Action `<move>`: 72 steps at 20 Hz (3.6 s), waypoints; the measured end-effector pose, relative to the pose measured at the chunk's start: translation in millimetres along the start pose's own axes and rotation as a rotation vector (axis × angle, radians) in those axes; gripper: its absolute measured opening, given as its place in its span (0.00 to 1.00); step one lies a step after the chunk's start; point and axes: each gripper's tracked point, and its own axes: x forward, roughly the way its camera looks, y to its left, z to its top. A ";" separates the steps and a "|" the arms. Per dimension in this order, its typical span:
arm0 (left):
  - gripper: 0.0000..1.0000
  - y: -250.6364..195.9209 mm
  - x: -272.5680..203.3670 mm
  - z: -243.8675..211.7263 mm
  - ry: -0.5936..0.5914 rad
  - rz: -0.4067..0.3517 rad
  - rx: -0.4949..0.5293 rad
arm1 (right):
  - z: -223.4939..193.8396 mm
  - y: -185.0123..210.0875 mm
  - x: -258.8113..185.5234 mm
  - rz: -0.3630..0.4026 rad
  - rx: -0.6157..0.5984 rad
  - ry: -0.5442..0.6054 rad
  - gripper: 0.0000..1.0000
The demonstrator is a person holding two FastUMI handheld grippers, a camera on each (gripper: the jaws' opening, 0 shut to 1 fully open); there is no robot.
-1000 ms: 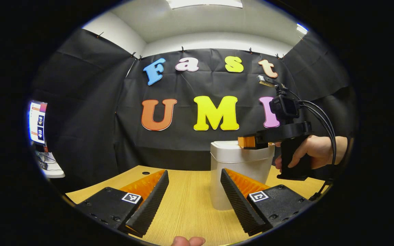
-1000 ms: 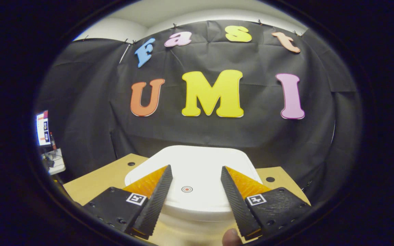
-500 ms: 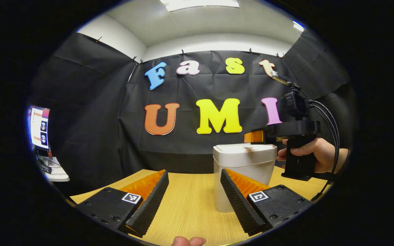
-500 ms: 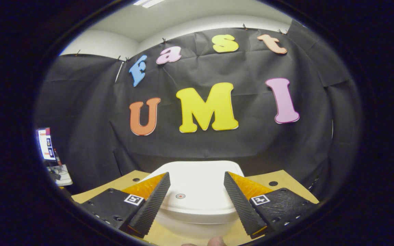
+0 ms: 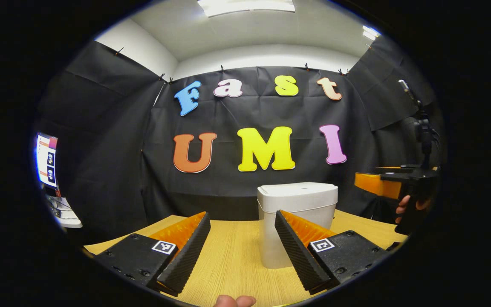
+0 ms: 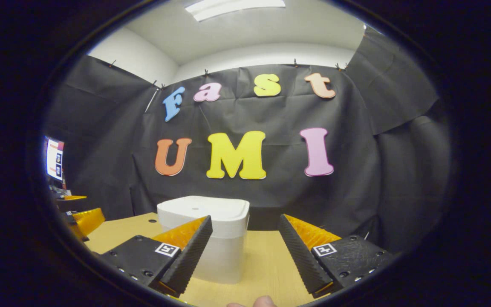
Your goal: Press the lid of the desktop garbage bin to open it, pick up the crumpled paper on the desktop and throw it into the bin, then pick up the pop can on the desktop and drop it into the bin, and finally close the garbage bin lid.
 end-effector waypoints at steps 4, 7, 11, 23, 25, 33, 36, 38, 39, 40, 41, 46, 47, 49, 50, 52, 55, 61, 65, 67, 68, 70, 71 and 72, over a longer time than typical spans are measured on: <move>0.98 7.1 -7.3 -23.1 0.007 0.011 0.004 | -31.4 -15.8 -42.0 -0.082 0.034 0.010 0.98; 0.98 11.4 -14.2 -31.9 0.020 0.012 -0.019 | -51.5 -9.7 -63.0 -0.094 -0.002 0.029 0.98; 0.98 16.1 -19.6 -31.6 0.015 0.018 0.011 | -47.8 6.2 -75.4 -0.079 -0.008 0.002 0.98; 0.98 30.0 -23.5 -20.5 0.001 0.036 -0.014 | -54.0 26.6 -70.9 -0.070 -0.035 -0.013 0.96; 0.98 29.8 -23.7 -18.2 -0.005 0.034 -0.013 | -56.9 20.9 -69.0 -0.091 -0.036 -0.003 0.96; 0.98 25.5 -26.6 -18.5 0.008 0.030 -0.012 | -56.4 17.8 -71.8 -0.103 -0.031 -0.004 0.96; 0.98 25.2 -29.4 -16.3 0.008 0.031 -0.012 | -52.2 22.7 -73.4 -0.091 -0.040 -0.019 0.96; 0.98 25.6 -29.7 -14.8 0.007 0.033 -0.005 | -54.3 26.8 -74.6 -0.081 -0.044 -0.017 0.98; 0.98 25.2 -29.0 -16.1 0.010 0.033 -0.005 | -55.6 29.6 -74.6 -0.075 -0.044 -0.014 0.96; 0.98 24.3 -28.3 -18.1 0.016 0.032 -0.006 | -55.6 31.7 -74.9 -0.069 -0.045 -0.014 0.96; 0.98 24.5 -29.6 -17.4 0.019 0.033 -0.008 | -56.5 32.7 -74.3 -0.067 -0.046 -0.013 0.96; 0.98 28.5 -30.0 -14.3 0.010 0.040 -0.018 | -59.4 31.6 -75.7 -0.067 -0.043 -0.018 0.96; 0.98 28.4 -30.6 -14.4 0.011 0.040 -0.017 | -59.2 31.8 -74.7 -0.069 -0.038 -0.021 0.98; 0.98 30.8 -31.7 -13.8 0.010 0.046 -0.018 | -59.5 34.3 -74.0 -0.063 -0.023 -0.015 0.96; 0.98 31.9 -31.0 -12.3 0.008 0.047 -0.021 | -60.6 35.1 -73.0 -0.061 -0.021 -0.013 0.96; 0.98 33.3 -30.7 -13.7 0.008 0.051 -0.024 | -59.3 33.6 -74.0 -0.062 -0.026 -0.013 0.96; 0.98 34.0 -30.4 -12.9 0.010 0.052 -0.026 | -58.8 34.0 -74.3 -0.059 -0.022 -0.013 0.96; 0.98 34.3 -30.2 -14.2 0.020 0.049 -0.029 | -55.3 40.6 -73.3 -0.047 -0.014 -0.021 0.96; 0.98 35.4 -29.2 -16.0 0.025 0.052 -0.031 | -54.4 42.7 -71.9 -0.044 -0.014 -0.021 0.97; 0.98 33.8 -30.4 -14.8 0.023 0.050 -0.031 | -53.5 42.7 -73.3 -0.042 -0.015 -0.025 0.97; 0.98 33.9 -29.5 -14.8 0.025 0.050 -0.032 | -54.1 41.2 -72.4 -0.044 -0.015 -0.024 0.97; 0.98 32.5 -30.8 -14.9 0.025 0.047 -0.033 | -53.3 39.4 -74.4 -0.045 -0.010 -0.026 0.96; 0.98 32.6 -30.4 -14.6 0.023 0.047 -0.032 | -52.5 39.0 -74.6 -0.046 -0.009 -0.027 0.96; 0.98 32.2 -30.9 -15.4 0.024 0.045 -0.033 | -52.9 38.5 -74.7 -0.048 -0.008 -0.027 0.96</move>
